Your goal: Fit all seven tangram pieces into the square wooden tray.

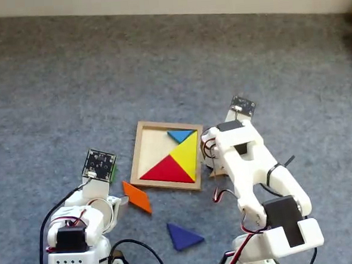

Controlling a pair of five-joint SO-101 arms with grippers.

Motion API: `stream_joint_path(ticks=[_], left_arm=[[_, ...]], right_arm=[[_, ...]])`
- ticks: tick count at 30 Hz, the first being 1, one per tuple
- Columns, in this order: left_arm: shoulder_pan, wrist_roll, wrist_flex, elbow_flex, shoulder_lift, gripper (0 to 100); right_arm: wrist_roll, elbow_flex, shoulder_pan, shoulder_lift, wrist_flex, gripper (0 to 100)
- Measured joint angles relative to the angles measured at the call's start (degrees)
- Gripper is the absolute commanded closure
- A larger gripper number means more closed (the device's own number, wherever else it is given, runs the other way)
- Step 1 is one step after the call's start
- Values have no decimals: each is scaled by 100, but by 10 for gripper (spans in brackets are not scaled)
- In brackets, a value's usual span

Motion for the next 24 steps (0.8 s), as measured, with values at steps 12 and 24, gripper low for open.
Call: stream_joint_path(ticks=[12,24], left_arm=[[0,0,0,0,0,744],[0,0,0,0,0,744]], right_arm=[[9,0,0,0,-70,888],[554,9,185,0,-53,967]])
